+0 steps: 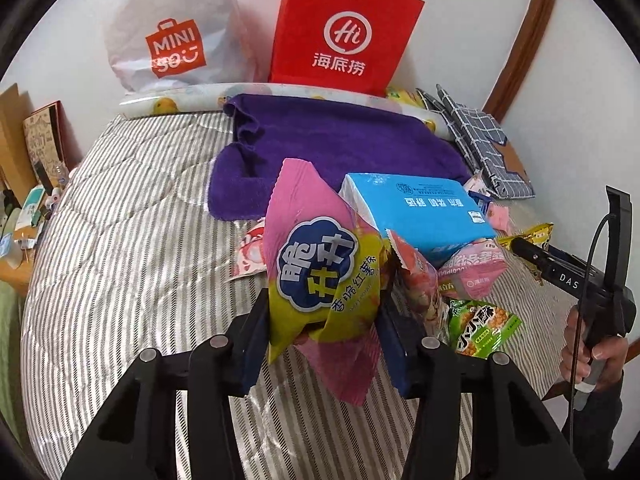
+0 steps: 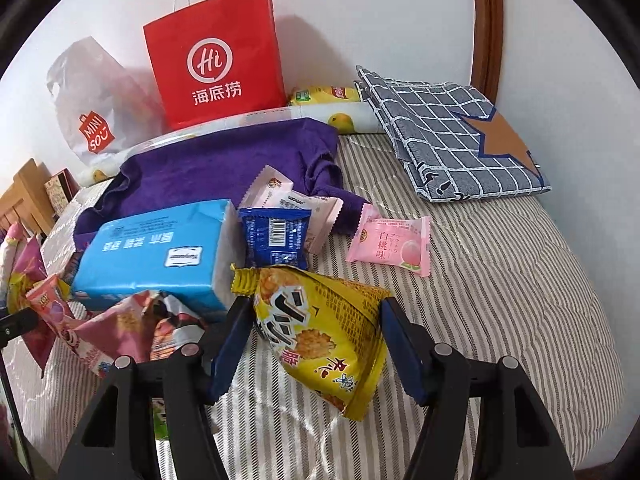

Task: Organize snacks
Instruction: 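Carry both bags onto the purple towel and open both tools to release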

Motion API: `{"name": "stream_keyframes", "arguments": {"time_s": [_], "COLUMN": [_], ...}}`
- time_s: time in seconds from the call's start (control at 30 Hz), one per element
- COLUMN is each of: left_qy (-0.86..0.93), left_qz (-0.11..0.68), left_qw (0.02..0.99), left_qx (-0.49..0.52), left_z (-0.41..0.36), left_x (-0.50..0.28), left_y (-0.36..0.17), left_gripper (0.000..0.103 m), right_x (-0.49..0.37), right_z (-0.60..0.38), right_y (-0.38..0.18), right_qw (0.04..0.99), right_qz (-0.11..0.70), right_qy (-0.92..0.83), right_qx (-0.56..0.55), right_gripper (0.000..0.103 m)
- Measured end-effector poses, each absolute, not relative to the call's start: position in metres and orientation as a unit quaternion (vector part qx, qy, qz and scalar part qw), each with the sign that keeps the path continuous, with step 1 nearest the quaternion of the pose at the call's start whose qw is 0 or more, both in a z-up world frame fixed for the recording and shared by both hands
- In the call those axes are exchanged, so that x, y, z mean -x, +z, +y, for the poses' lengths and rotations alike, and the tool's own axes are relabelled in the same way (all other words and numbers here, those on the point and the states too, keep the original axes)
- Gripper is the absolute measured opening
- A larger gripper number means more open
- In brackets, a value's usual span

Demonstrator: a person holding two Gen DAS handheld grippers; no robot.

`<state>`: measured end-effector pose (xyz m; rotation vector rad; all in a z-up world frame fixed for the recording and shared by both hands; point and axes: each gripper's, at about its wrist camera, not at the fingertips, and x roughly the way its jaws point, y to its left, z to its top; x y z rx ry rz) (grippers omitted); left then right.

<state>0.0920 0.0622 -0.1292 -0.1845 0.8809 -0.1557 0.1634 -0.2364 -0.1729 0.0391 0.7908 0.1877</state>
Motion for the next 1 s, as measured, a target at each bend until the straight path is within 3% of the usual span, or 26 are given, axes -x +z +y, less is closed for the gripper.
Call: {"name": "stream_keyframes", "arguments": {"time_s": [0.57, 1.0], "left_qy": [-0.062, -0.083], "left_qz": [0.388, 0.379], "left_qw": [0.915, 0.918], "left_qx": [0.095, 0.082], "left_z": [0.072, 0.045], "left_x": [-0.066, -0.103], "left_y": [-0.107, -0.077], "left_gripper": [0.048, 0.048], "right_x": [-0.143, -0.162], "right_z": [-0.224, -0.216], "right_y": [-0.146, -0.107], "right_qw": [0.927, 0.933], "right_qz": [0.36, 0.344], "right_qy": [0.102, 0.104], "right_qx": [-0.017, -0.011], "right_gripper": [0.063, 0.064]}}
